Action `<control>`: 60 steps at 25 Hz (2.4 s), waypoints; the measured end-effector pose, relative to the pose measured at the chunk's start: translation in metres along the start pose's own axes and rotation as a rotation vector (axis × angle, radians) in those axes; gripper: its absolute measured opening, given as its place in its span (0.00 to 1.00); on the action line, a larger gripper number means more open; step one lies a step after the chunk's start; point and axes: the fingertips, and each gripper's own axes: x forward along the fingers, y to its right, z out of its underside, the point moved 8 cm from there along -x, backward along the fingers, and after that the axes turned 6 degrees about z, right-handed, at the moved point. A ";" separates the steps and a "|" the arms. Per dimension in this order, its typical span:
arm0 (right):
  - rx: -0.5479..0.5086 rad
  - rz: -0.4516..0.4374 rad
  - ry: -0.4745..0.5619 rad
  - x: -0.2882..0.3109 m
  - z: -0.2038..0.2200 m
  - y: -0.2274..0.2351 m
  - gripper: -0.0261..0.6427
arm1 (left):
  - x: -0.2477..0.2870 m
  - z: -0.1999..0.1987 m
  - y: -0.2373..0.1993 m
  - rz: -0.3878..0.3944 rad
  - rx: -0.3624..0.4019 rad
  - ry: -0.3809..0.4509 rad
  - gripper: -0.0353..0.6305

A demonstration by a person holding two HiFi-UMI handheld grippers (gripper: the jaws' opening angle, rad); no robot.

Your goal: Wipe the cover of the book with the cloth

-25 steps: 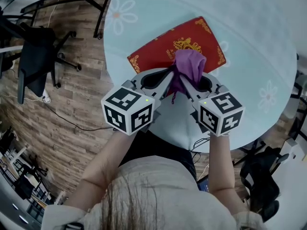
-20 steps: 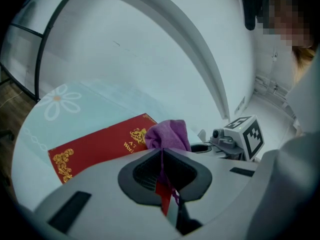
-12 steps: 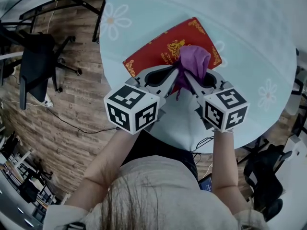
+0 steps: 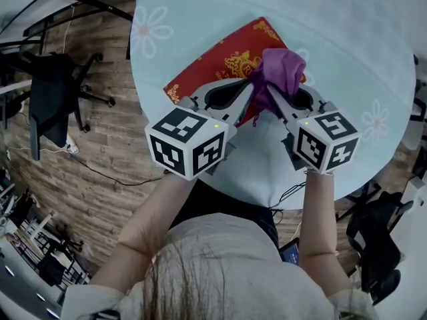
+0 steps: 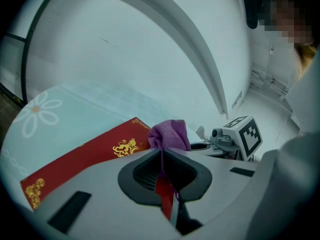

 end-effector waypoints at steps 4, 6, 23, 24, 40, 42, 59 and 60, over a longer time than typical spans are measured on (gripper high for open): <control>0.014 0.029 0.017 -0.007 -0.003 0.014 0.15 | 0.008 -0.003 0.005 -0.002 0.014 -0.013 0.10; 0.022 0.046 0.025 -0.006 -0.007 0.019 0.15 | 0.010 -0.005 0.003 0.000 0.018 -0.019 0.10; 0.093 0.171 0.097 -0.021 -0.008 0.044 0.15 | 0.019 -0.008 0.007 0.047 0.038 -0.038 0.10; 0.090 0.178 0.099 -0.022 -0.008 0.043 0.15 | 0.018 -0.008 0.008 0.050 0.037 -0.036 0.10; -0.027 0.108 0.135 -0.021 -0.035 -0.008 0.15 | -0.034 -0.009 0.002 0.047 -0.008 0.095 0.10; -0.045 0.090 0.135 -0.020 -0.038 -0.018 0.15 | -0.043 -0.009 0.001 0.040 -0.013 0.109 0.10; -0.226 -0.126 0.068 0.037 -0.055 -0.120 0.15 | -0.134 0.007 -0.045 -0.104 -0.101 0.263 0.10; -0.236 -0.138 0.064 0.040 -0.056 -0.125 0.15 | -0.139 0.009 -0.048 -0.113 -0.110 0.273 0.10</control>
